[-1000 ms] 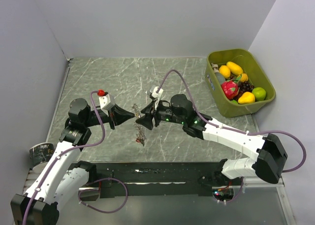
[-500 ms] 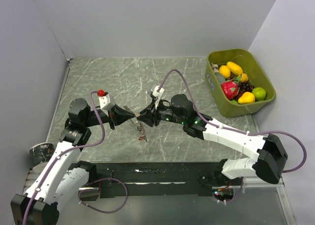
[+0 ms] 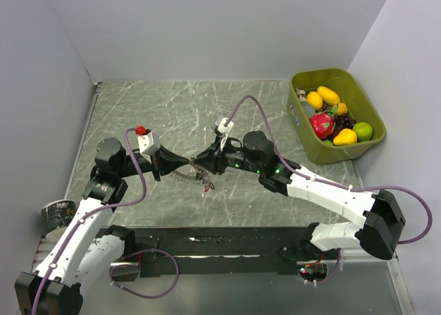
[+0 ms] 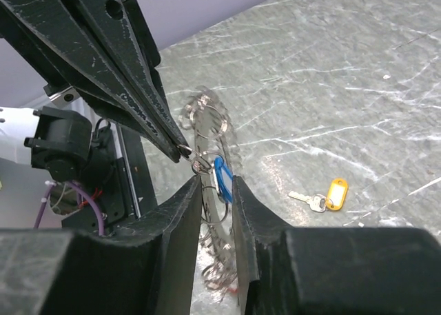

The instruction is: Put the keys on the keyring

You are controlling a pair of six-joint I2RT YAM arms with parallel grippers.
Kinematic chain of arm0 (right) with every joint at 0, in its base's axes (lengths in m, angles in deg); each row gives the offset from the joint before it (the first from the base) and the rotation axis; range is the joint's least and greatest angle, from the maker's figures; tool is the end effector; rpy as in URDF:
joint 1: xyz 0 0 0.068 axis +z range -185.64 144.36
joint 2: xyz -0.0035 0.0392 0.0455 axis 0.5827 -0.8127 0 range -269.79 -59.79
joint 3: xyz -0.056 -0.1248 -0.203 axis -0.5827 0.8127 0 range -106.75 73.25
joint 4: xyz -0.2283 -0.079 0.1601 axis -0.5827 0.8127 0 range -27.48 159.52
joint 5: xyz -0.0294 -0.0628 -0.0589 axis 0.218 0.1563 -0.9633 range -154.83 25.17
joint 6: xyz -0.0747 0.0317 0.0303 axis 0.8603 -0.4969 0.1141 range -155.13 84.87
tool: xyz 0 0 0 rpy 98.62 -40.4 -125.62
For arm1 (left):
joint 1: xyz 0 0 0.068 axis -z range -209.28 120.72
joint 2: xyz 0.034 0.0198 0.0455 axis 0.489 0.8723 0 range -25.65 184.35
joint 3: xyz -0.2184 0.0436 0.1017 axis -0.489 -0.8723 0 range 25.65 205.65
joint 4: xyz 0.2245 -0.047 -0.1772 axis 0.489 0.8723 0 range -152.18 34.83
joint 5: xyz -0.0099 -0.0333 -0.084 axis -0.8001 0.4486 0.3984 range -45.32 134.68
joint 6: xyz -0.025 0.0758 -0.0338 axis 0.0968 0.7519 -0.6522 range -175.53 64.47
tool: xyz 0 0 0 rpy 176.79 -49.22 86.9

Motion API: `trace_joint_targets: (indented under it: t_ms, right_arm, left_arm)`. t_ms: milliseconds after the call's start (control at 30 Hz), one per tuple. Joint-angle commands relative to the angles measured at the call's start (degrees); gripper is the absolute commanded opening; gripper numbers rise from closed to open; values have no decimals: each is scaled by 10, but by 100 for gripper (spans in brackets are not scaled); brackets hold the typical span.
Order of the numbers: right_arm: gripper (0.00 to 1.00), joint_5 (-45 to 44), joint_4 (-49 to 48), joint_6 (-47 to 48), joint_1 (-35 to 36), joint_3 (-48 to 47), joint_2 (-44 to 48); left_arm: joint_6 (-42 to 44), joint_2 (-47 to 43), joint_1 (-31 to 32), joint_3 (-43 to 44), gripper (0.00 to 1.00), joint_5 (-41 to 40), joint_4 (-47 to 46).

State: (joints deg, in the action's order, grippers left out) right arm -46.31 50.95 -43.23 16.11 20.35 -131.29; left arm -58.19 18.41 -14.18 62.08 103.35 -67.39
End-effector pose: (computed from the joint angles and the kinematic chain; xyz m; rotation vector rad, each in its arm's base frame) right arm 0.2105 0.3063 0.2875 -0.9016 1.5596 1.0385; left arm 0.2200 -0.1271 0.2949 0.9627 1.3990 -1.0511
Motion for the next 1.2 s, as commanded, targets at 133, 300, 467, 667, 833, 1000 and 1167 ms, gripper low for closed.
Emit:
trace_joint_targets:
  t_ms: [133, 300, 467, 667, 833, 1000, 1167]
  right_arm:
    - [26, -9, -26, 1, -8, 5, 26]
    - [30, -10, -25, 5, -8, 10, 35]
    - [46, -11, -32, 10, -9, 18, 49]
    - [53, -50, -12, 20, -14, 24, 55]
    - [54, -74, 11, 3, -38, 49, 56]
    - [56, -99, 38, -24, -72, 97, 91]
    - [58, -137, 157, -34, -76, 110, 111]
  left_arm:
    - [-7, -13, 2, 5, 1, 27, -41]
    - [-6, -12, 2, 5, 1, 28, -40]
    - [-5, -11, 2, 5, 1, 28, -40]
    - [0, -11, 2, 7, 1, 18, -31]
    - [10, -10, 2, 12, 1, -4, -15]
    - [20, -7, 2, 19, 1, -35, 12]
    - [20, -4, 2, 25, 1, -58, 26]
